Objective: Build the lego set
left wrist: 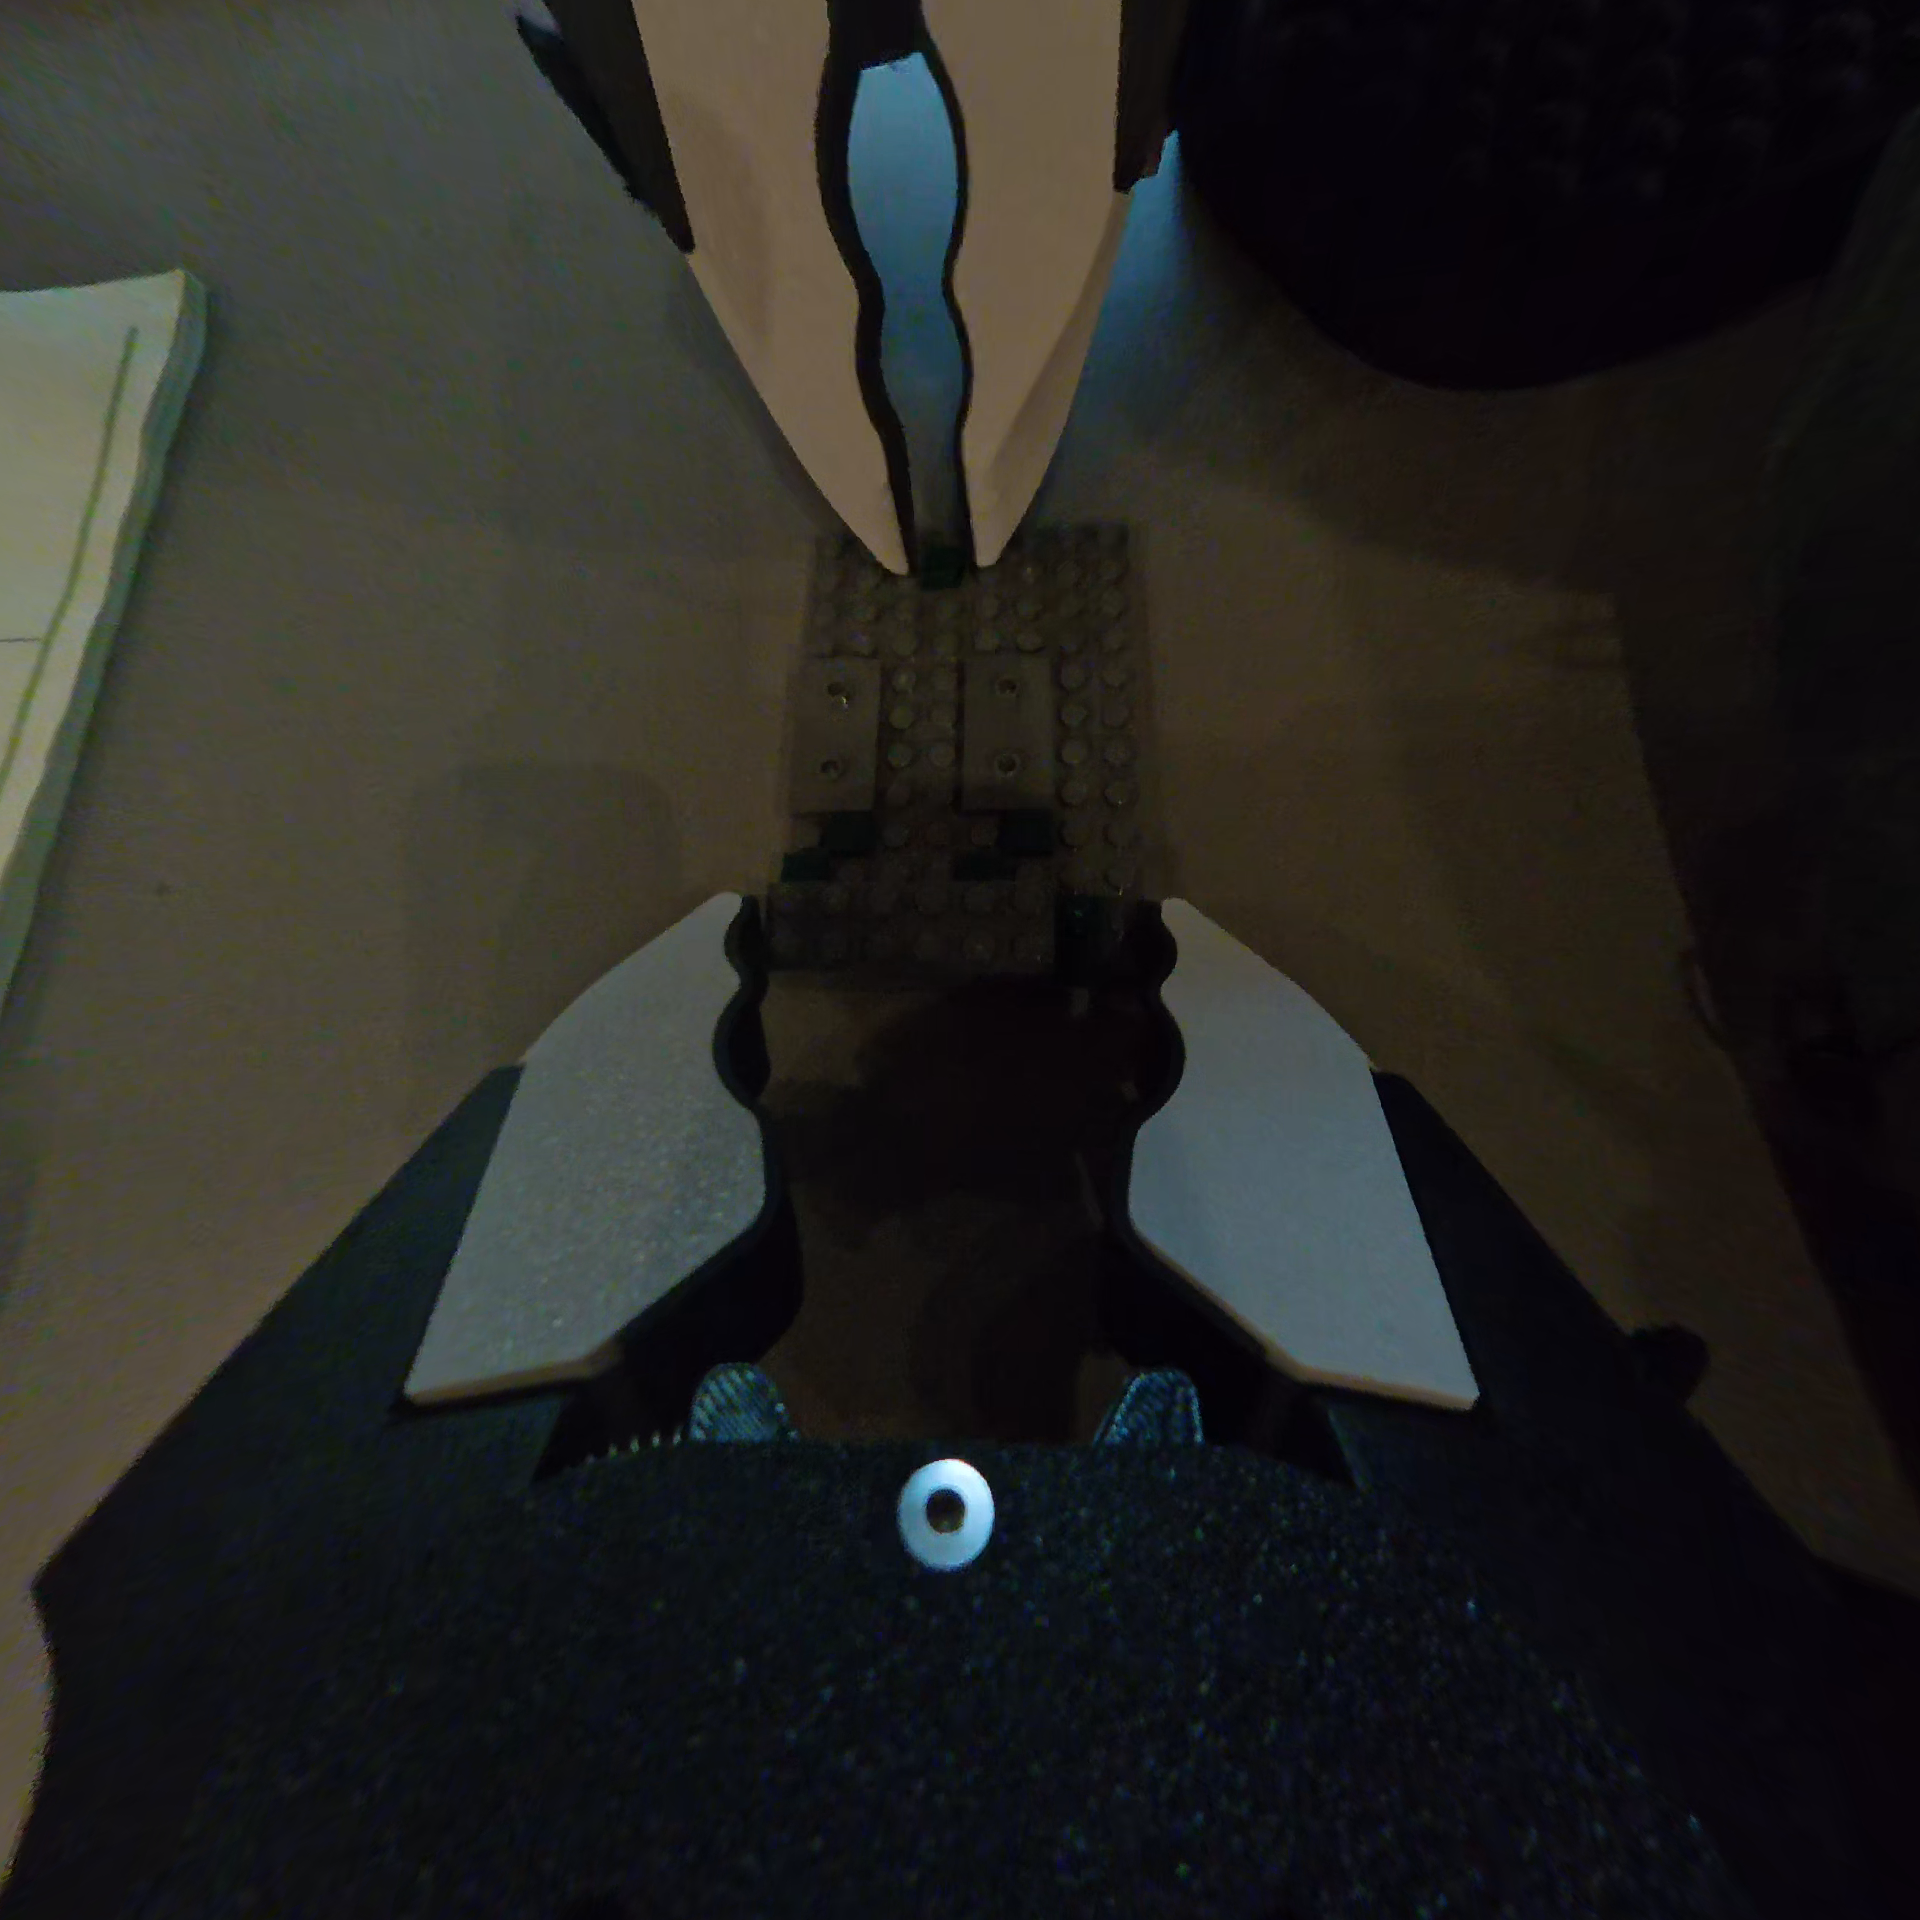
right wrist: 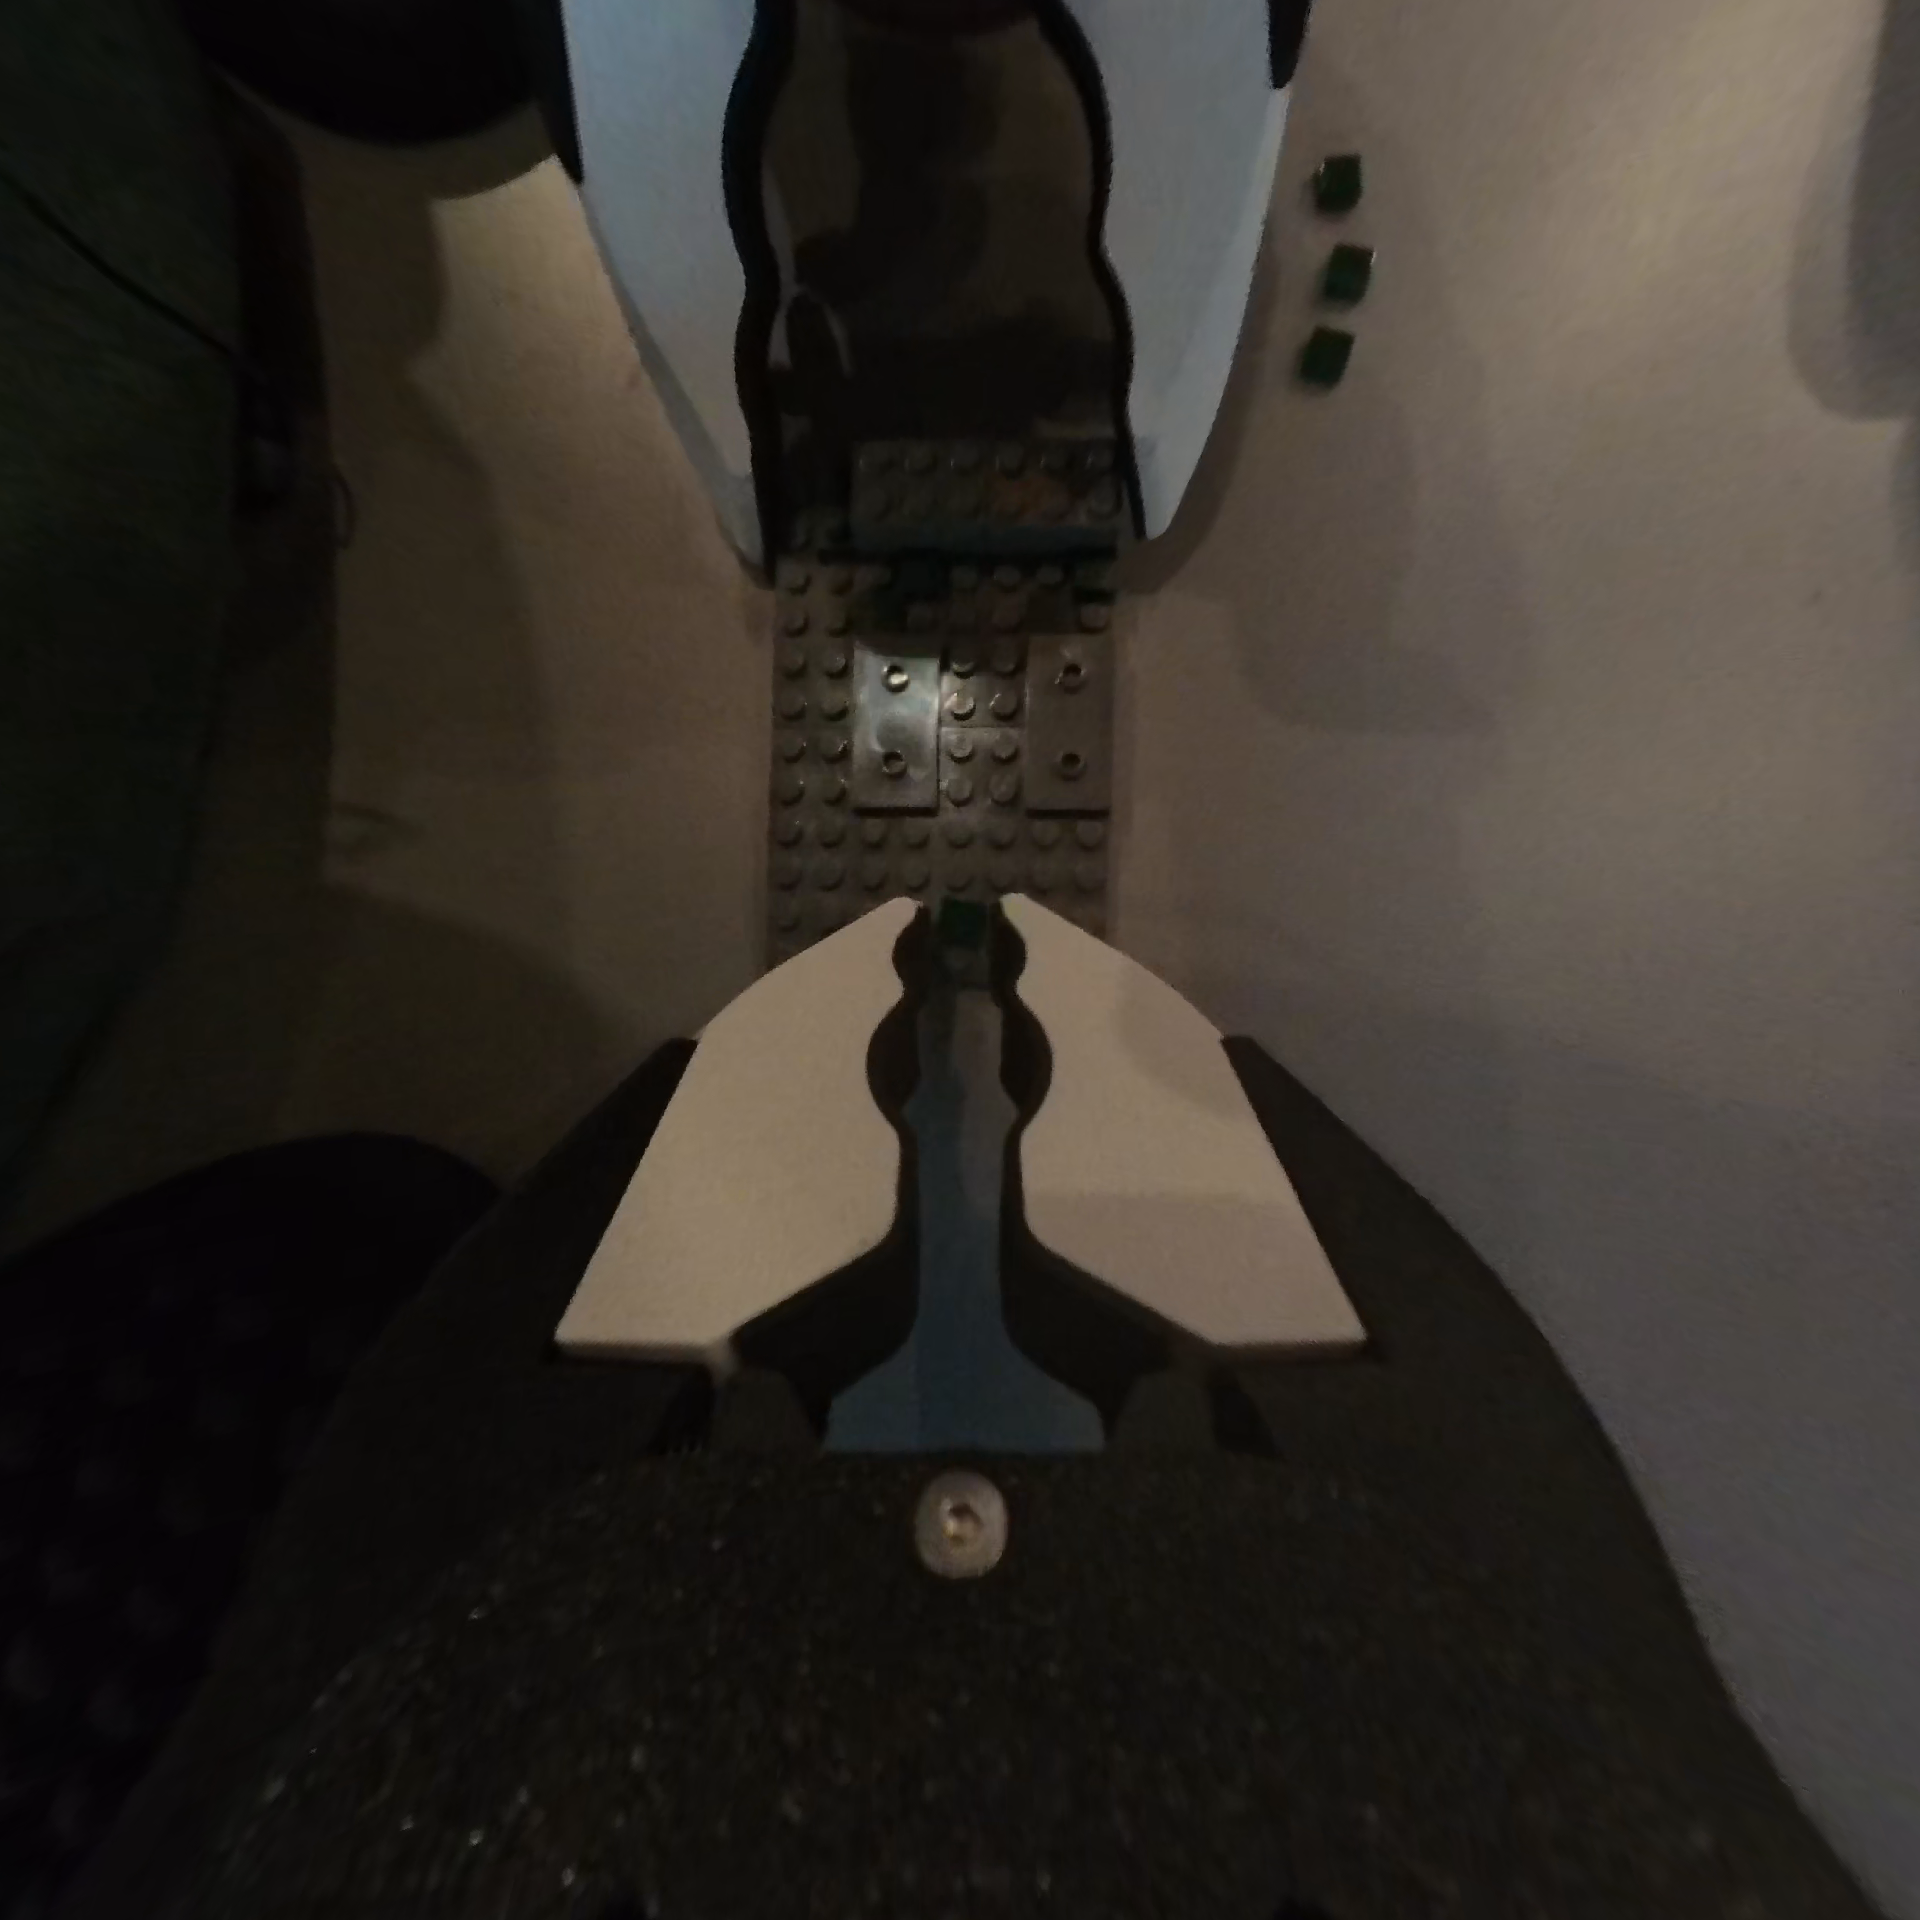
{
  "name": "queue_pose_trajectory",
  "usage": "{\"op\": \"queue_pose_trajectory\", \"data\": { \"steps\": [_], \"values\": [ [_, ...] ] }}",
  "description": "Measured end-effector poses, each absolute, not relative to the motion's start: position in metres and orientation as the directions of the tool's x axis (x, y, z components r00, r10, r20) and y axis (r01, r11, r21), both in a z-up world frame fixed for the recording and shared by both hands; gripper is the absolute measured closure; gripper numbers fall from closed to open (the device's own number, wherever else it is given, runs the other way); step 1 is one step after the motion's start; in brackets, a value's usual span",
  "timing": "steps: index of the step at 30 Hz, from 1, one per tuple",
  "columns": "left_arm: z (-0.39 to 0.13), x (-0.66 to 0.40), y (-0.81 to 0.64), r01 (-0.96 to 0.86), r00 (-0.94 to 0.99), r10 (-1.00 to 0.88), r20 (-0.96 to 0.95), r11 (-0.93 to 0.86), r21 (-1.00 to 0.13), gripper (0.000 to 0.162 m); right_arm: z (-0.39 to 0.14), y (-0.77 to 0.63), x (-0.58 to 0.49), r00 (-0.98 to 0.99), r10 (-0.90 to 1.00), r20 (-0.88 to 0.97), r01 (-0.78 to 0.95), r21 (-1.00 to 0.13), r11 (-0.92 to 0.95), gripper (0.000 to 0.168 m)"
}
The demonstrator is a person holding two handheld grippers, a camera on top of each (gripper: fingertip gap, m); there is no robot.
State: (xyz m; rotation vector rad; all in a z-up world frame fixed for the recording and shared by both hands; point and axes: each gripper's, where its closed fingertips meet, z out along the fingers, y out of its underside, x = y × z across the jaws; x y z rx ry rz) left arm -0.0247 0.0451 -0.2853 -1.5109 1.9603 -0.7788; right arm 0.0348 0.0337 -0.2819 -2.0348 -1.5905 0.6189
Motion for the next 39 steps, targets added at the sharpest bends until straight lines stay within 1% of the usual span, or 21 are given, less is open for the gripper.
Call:
{"op": "queue_pose_trajectory", "data": {
  "steps": [8, 17, 19, 20, 22, 24, 27, 33, 39],
  "values": [
    [-0.285, -0.024, 0.044, -0.654, -0.227, -0.971, -0.075, 0.209, -0.727, 0.093, -0.278, 0.029, 0.031, 0.193, 0.98, -0.045, 0.758, -0.628, -0.178, 0.162],
    [-0.284, -0.023, 0.042, -0.653, -0.231, -0.969, -0.083, 0.218, -0.725, 0.093, -0.276, 0.023, 0.027, 0.176, 0.984, -0.019, 0.766, -0.625, -0.149, 0.162],
    [-0.283, -0.023, 0.042, -0.652, -0.232, -0.969, -0.087, 0.221, -0.725, 0.093, -0.275, 0.023, 0.025, 0.175, 0.984, -0.02, 0.763, -0.629, -0.149, 0.163],
    [-0.283, -0.022, 0.042, -0.651, -0.231, -0.969, -0.089, 0.222, -0.726, 0.093, -0.275, 0.024, 0.024, 0.175, 0.984, -0.017, 0.762, -0.631, -0.146, 0.168],
    [-0.282, -0.022, 0.041, -0.647, -0.23, -0.969, -0.09, 0.222, -0.729, 0.093, -0.275, 0.023, 0.022, 0.166, 0.986, -0.016, 0.766, -0.627, -0.139, 0.168],
    [-0.282, -0.022, 0.042, -0.648, -0.229, -0.969, -0.09, 0.221, -0.729, 0.093, -0.277, 0.023, 0.022, 0.155, 0.988, -0.005, 0.776, -0.619, -0.124, 0.165],
    [-0.283, -0.023, 0.041, -0.649, -0.229, -0.97, -0.088, 0.219, -0.728, 0.092, -0.275, 0.022, 0.021, 0.157, 0.988, -0.012, 0.767, -0.629, -0.129, 0.165],
    [-0.284, -0.023, 0.041, -0.653, -0.23, -0.969, -0.089, 0.222, -0.725, 0.092, -0.276, 0.021, 0.033, 0.163, 0.986, -0.025, 0.775, -0.616, -0.144, 0.158],
    [-0.284, -0.023, 0.039, -0.654, -0.235, -0.968, -0.092, 0.227, -0.722, 0.093, -0.276, 0.021, 0.027, 0.158, 0.987, -0.036, 0.765, -0.628, -0.146, 0.158]
  ]
}}
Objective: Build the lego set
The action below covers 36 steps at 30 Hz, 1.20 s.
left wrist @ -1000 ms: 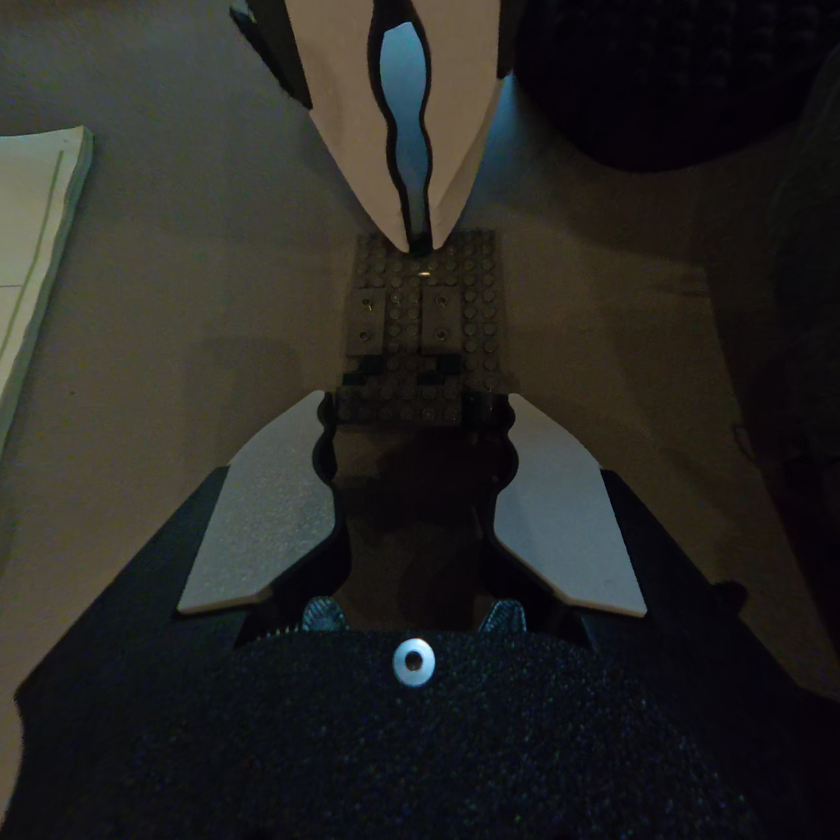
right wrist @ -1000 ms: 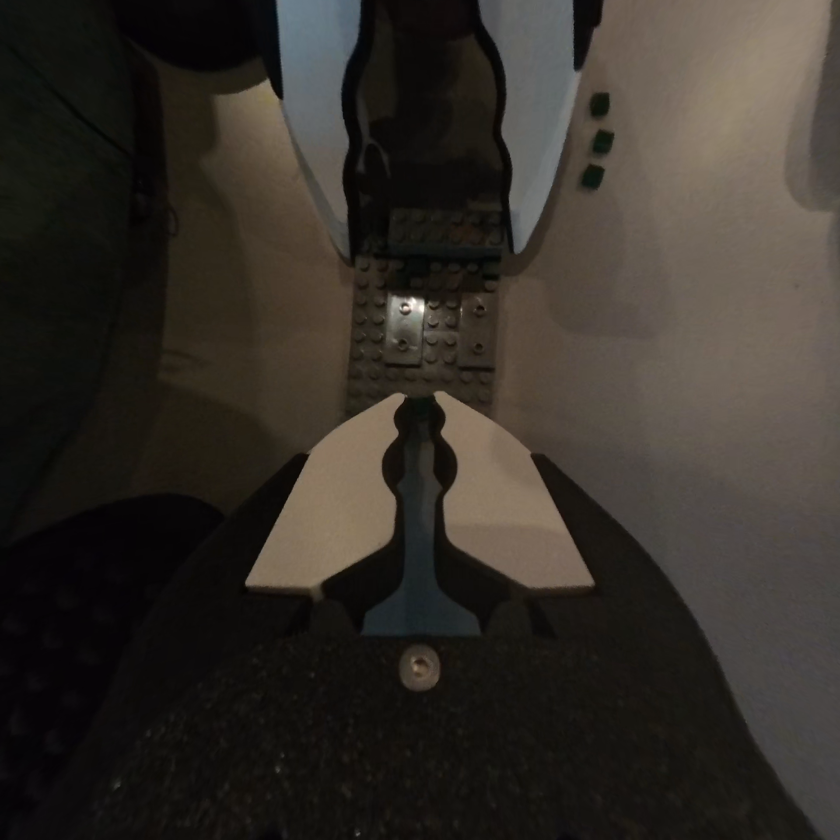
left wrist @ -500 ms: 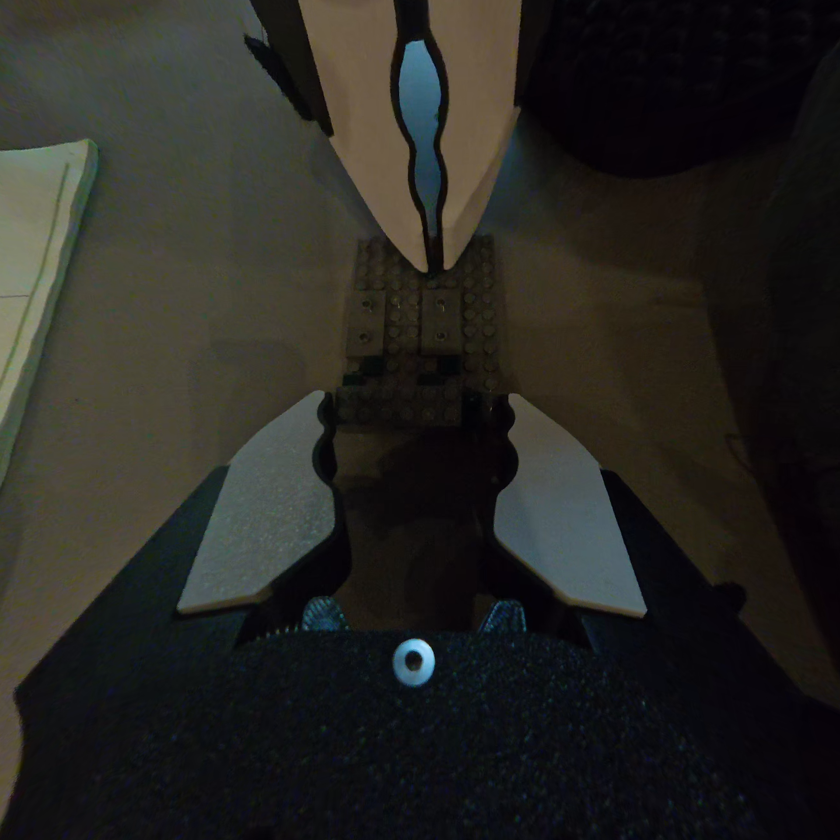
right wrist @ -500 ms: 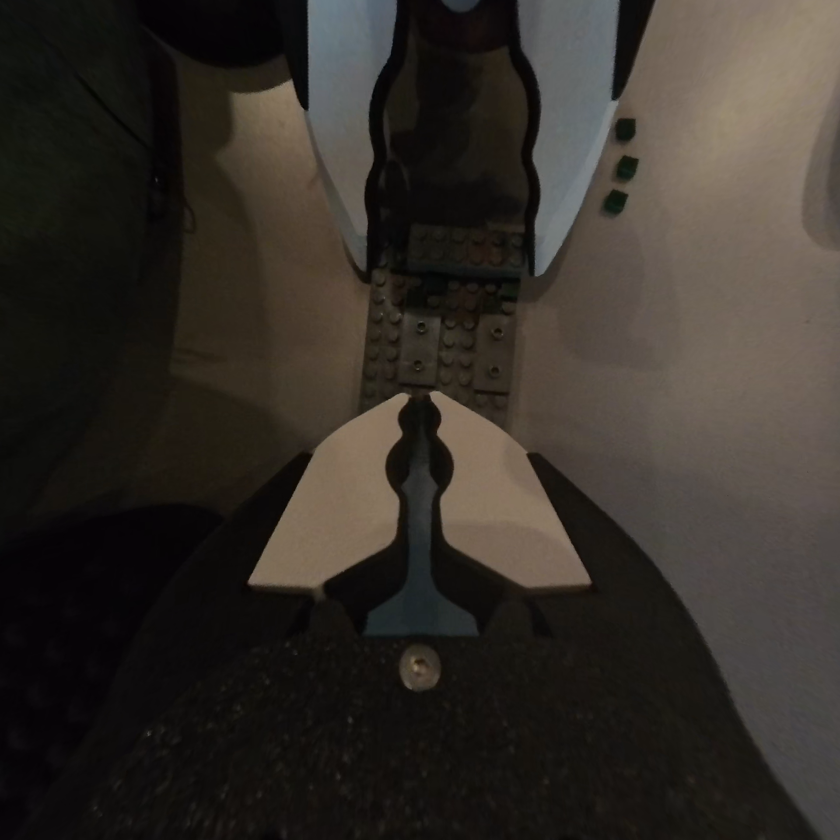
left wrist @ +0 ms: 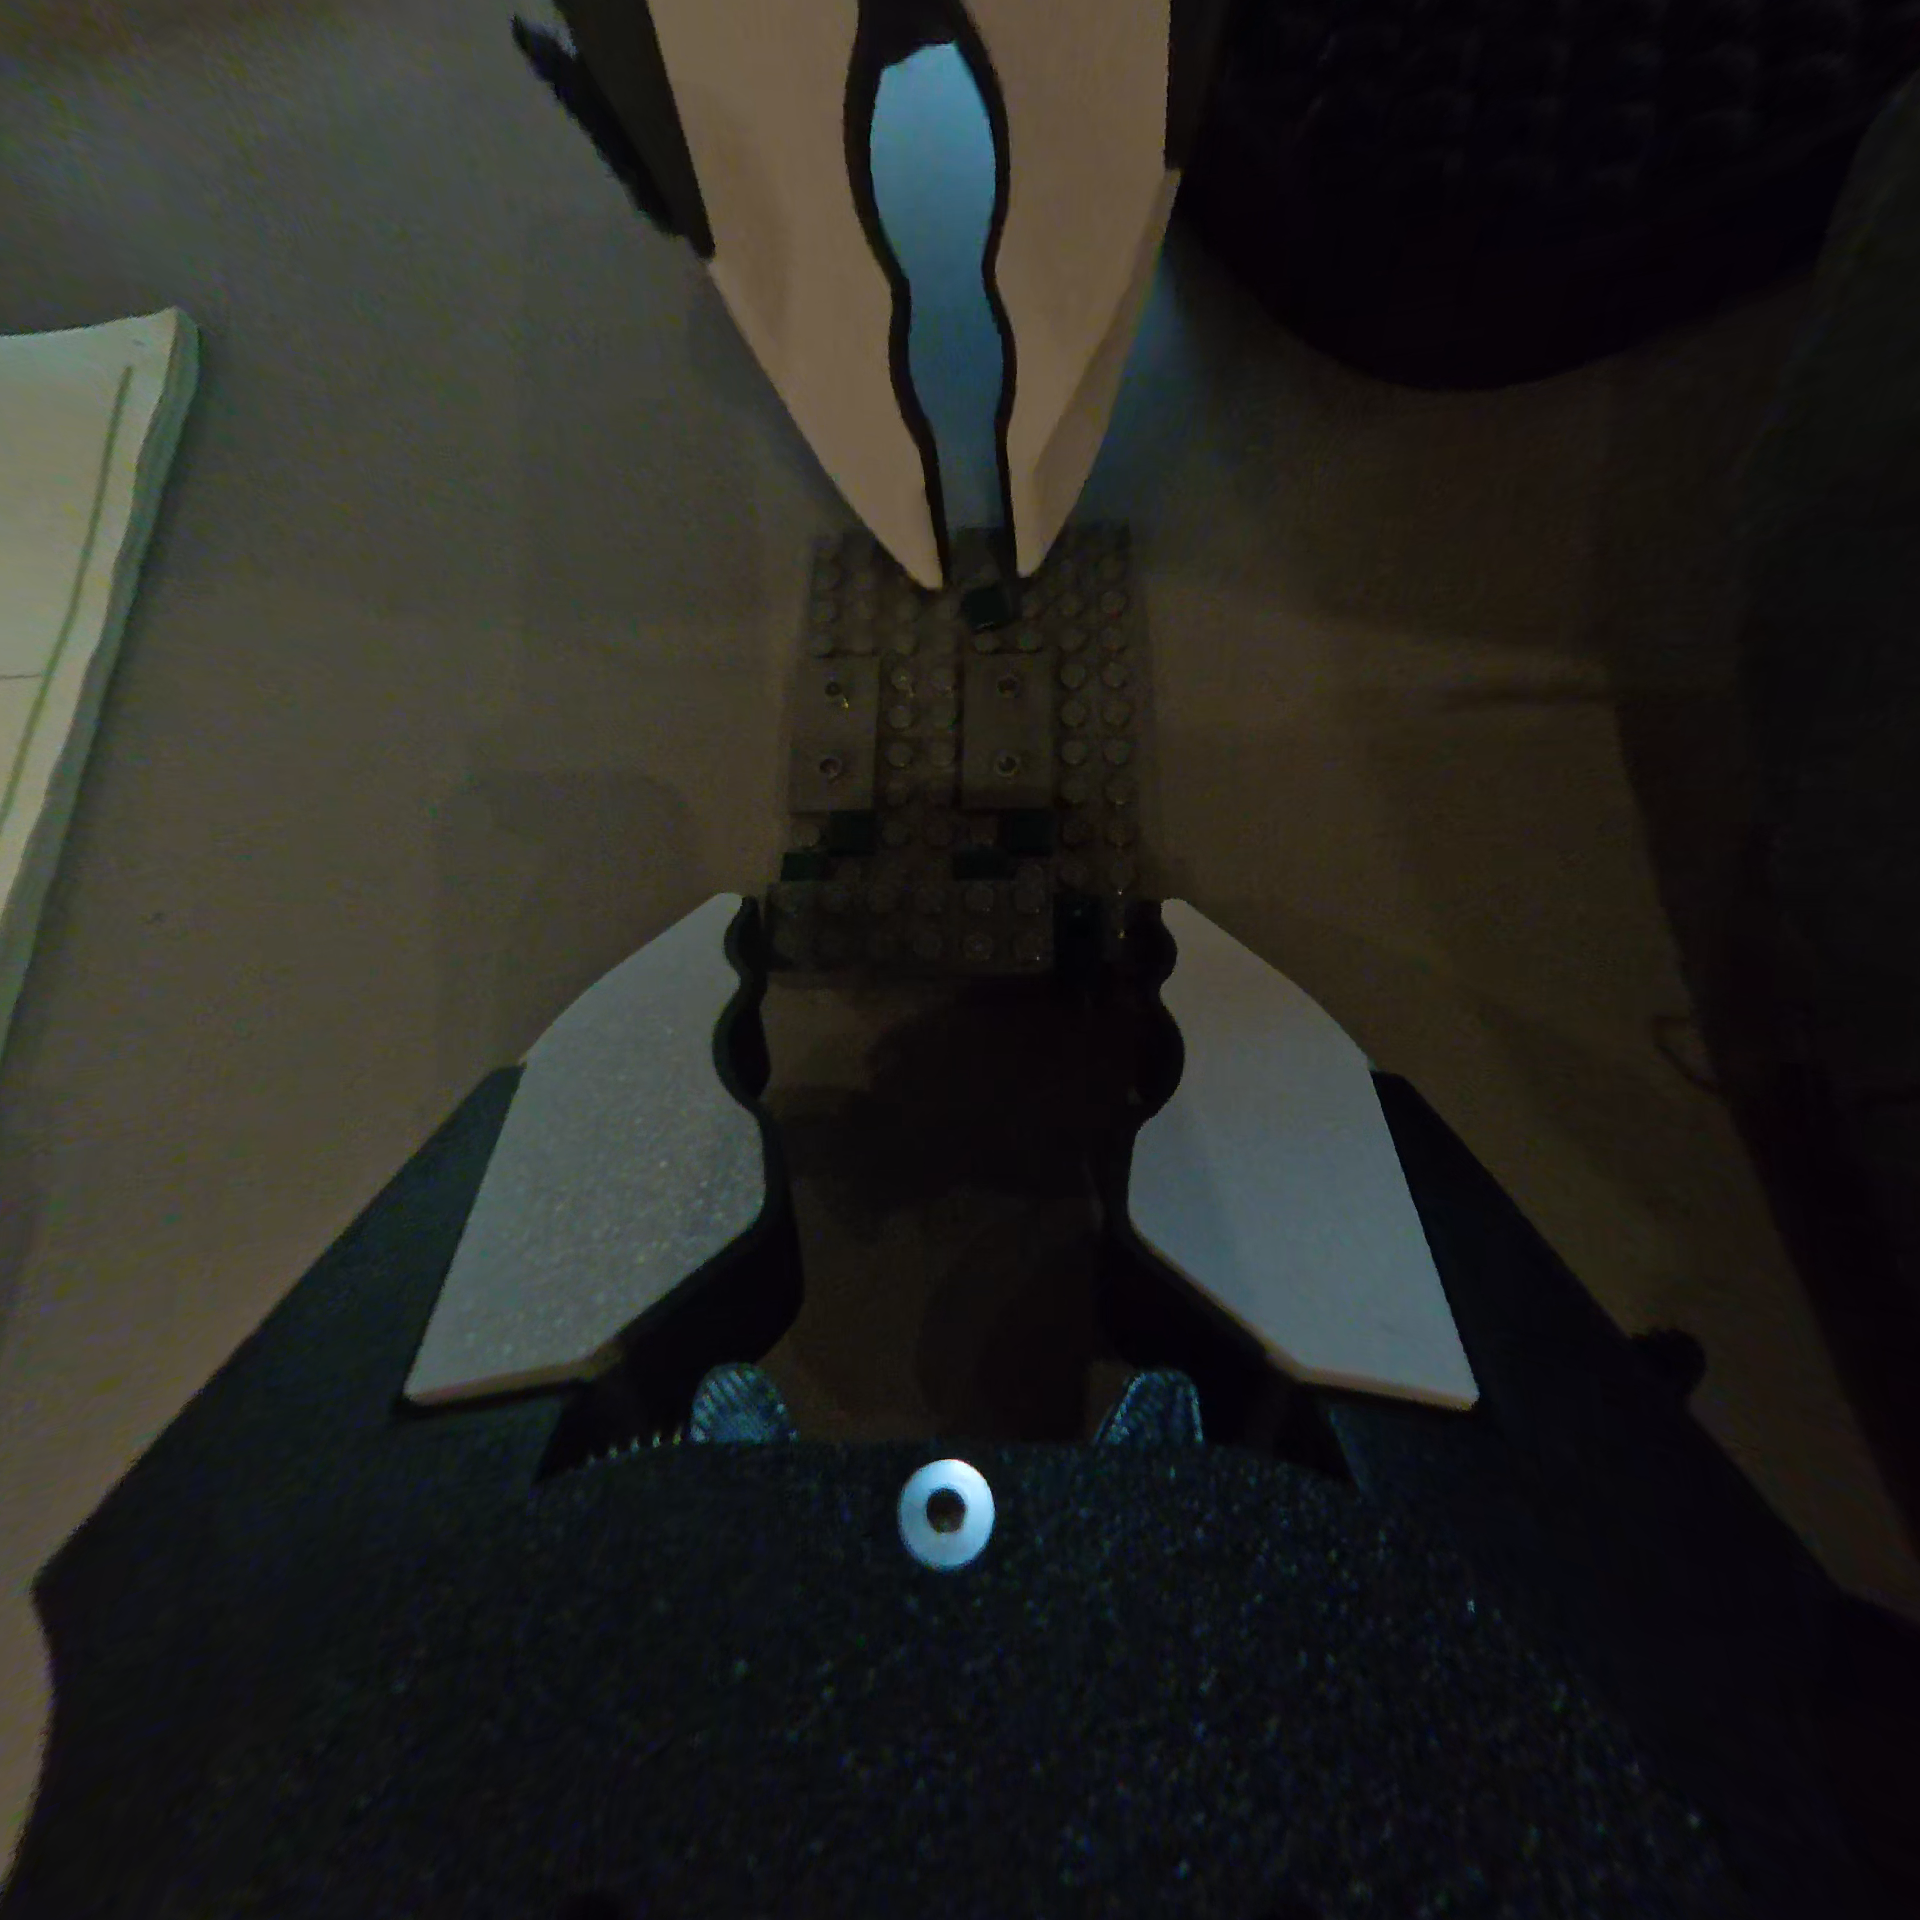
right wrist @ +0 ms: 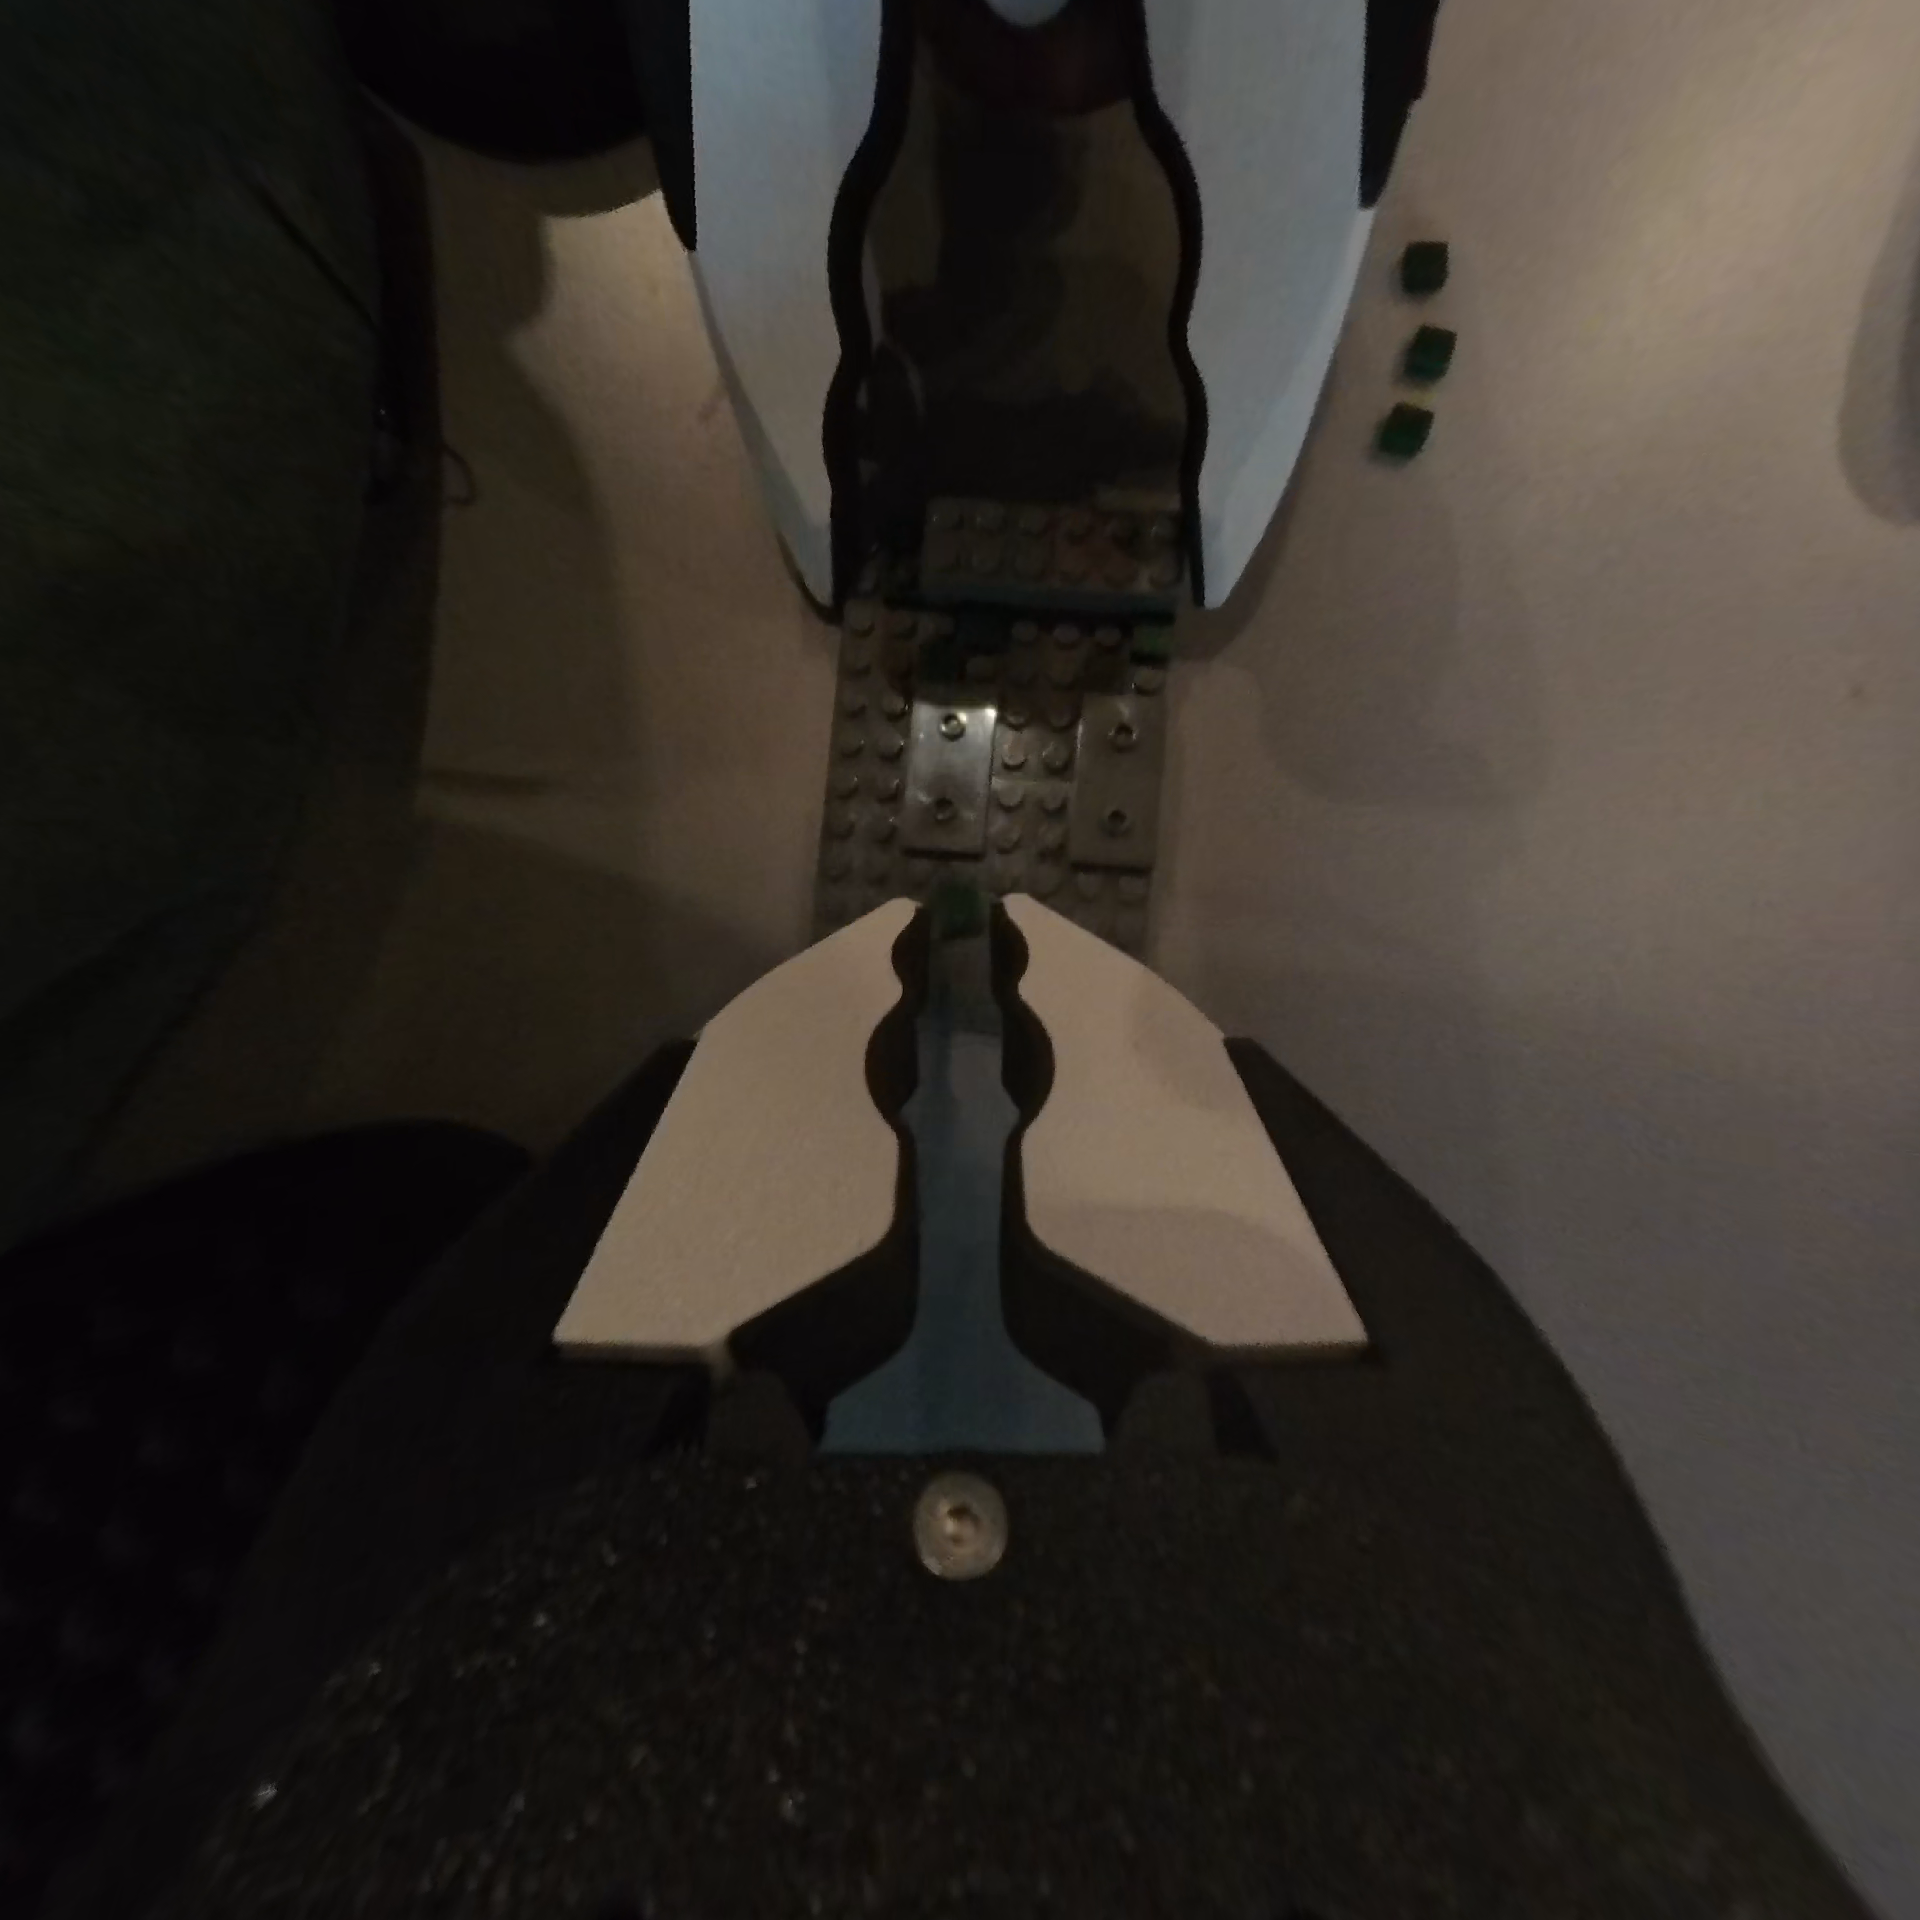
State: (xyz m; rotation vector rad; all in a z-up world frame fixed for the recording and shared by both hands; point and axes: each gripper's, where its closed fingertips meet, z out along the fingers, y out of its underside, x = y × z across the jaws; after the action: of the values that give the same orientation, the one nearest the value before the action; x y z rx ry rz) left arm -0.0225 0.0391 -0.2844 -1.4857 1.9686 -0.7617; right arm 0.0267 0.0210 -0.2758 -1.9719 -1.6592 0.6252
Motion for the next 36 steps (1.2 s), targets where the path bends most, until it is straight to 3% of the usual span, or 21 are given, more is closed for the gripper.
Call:
{"op": "queue_pose_trajectory", "data": {
  "steps": [12, 19, 36],
  "values": [
    [-0.2842, -0.024, 0.039, -0.651, -0.227, -0.969, -0.095, 0.224, -0.725, 0.092, -0.2762, 0.0208, 0.0231, 0.131, 0.991, -0.03, 0.775, -0.62, -0.121, 0.168],
    [-0.2844, -0.0237, 0.0372, -0.65, -0.232, -0.968, -0.092, 0.225, -0.726, 0.092, -0.2768, 0.017, 0.0265, 0.143, 0.989, -0.035, 0.765, -0.63, -0.133, 0.159],
    [-0.2843, -0.0245, 0.0357, -0.649, -0.234, -0.968, -0.093, 0.226, -0.726, 0.093, -0.279, 0.0182, 0.0259, 0.097, 0.995, -0.02, 0.793, -0.602, -0.089, 0.163]
  ]
}}
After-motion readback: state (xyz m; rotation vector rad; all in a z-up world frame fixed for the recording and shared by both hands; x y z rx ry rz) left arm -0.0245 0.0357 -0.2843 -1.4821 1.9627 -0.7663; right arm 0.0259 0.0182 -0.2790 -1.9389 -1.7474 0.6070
